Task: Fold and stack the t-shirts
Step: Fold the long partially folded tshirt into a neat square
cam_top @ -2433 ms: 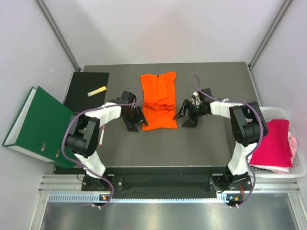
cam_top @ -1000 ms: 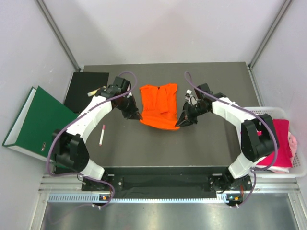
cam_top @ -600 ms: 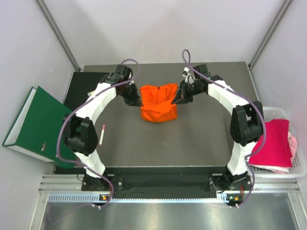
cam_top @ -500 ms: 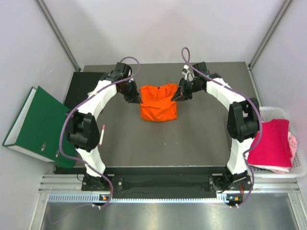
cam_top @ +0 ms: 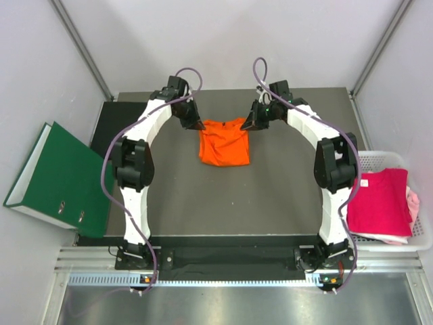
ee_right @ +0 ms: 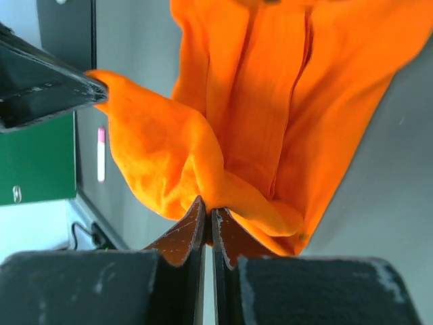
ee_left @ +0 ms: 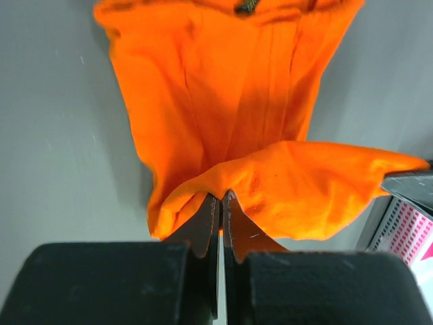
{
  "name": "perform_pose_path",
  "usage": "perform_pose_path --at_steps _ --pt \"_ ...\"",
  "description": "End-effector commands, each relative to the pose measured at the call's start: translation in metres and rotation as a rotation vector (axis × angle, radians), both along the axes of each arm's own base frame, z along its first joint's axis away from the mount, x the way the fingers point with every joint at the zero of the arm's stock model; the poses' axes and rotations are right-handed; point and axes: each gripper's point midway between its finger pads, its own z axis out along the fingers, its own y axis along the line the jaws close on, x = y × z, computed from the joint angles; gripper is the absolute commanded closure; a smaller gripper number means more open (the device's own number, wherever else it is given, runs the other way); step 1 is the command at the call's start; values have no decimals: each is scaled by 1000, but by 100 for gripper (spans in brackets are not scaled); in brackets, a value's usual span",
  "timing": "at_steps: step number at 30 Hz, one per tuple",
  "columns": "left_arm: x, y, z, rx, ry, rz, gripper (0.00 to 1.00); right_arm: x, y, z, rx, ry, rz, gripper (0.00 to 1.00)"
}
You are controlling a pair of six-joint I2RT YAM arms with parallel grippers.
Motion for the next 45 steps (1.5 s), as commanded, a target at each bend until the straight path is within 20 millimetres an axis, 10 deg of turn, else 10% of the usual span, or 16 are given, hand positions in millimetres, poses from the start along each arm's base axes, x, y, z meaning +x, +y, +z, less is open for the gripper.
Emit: perform_pose_path --at_steps 1,7,12,13,14,15,18,24,30,41,45 --pt "26 2 10 -35 -68 -8 100 47 -4 19 18 -141 -57 98" --pt "56 8 3 -80 -97 22 100 79 -6 10 24 -145 -119 96" --pt "78 15 2 -131 -120 41 2 110 -26 -8 -45 -167 -272 60" --pt "80 17 6 -127 -142 44 1 113 -30 -4 -44 -195 -293 45" --pt "80 20 10 -117 -154 47 1 106 -38 -22 -75 -170 -344 36" --pt "78 21 14 -110 -168 42 1 110 -41 9 -45 -257 -376 27" --pt "63 29 22 -85 -183 53 1 91 -58 22 -86 -276 -429 1" --pt "12 23 1 -154 -89 64 2 35 -61 -9 -131 -136 -324 0" --pt "-28 13 -38 -210 33 73 22 -5 -48 -65 -74 54 -252 3" --pt "-34 -8 -81 -234 105 69 59 -16 -9 -118 5 202 -162 26" --pt "-30 -6 -91 -207 124 77 100 -15 -1 -126 6 223 -145 72"
